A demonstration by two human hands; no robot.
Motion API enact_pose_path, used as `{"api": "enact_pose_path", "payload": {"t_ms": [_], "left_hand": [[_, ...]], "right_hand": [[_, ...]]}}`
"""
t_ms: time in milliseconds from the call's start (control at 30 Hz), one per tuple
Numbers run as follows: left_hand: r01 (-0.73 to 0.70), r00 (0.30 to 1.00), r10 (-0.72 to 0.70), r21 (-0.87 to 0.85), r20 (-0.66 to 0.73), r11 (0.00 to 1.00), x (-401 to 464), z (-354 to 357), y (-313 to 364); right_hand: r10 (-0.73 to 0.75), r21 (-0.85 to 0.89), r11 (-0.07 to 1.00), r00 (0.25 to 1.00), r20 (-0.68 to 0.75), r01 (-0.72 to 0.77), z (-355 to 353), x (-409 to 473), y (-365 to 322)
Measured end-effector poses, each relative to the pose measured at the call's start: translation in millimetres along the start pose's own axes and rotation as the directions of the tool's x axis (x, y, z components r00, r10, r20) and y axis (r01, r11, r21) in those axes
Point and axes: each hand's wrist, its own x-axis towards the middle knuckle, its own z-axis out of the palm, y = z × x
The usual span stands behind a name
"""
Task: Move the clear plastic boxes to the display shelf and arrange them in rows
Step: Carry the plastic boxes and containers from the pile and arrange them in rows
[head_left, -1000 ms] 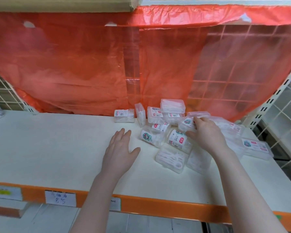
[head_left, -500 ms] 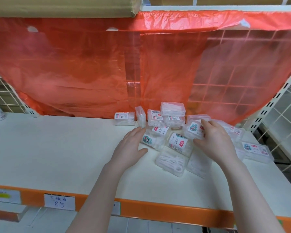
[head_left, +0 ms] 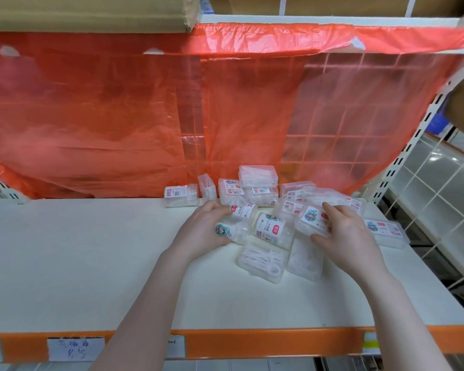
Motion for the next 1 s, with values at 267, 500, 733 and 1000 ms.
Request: {"api": "enact_pose_path", "payload": {"t_ms": [267, 500, 733, 1000], "left_hand": [[0.0, 0.987, -0.03, 0.186, 0.155, 0.983, 5, -21, 1], [-0.106, 0.967, 0.04, 0.251, 0.253, 0.962, 19, -10, 22], [-0.124, 0.962, 0.052, 0.26, 0.27, 0.958, 26, -7, 31], [0.044, 0.997, -0.049, 0.076, 0.059, 0.996, 10, -26, 27]], "right_hand": [[0.011, -0.008, 1.0, 1.0, -0.009, -0.011, 4, -1, -3], [0.021, 0.019, 1.0, 1.0, 0.008, -0.021, 3, -3, -5], [0.028, 0.03, 0.999, 1.0, 0.0, -0.028, -3, -8, 2], [-0.019, 0.032, 0.999, 1.0, -0.002, 0.019, -4, -4, -6]]}}
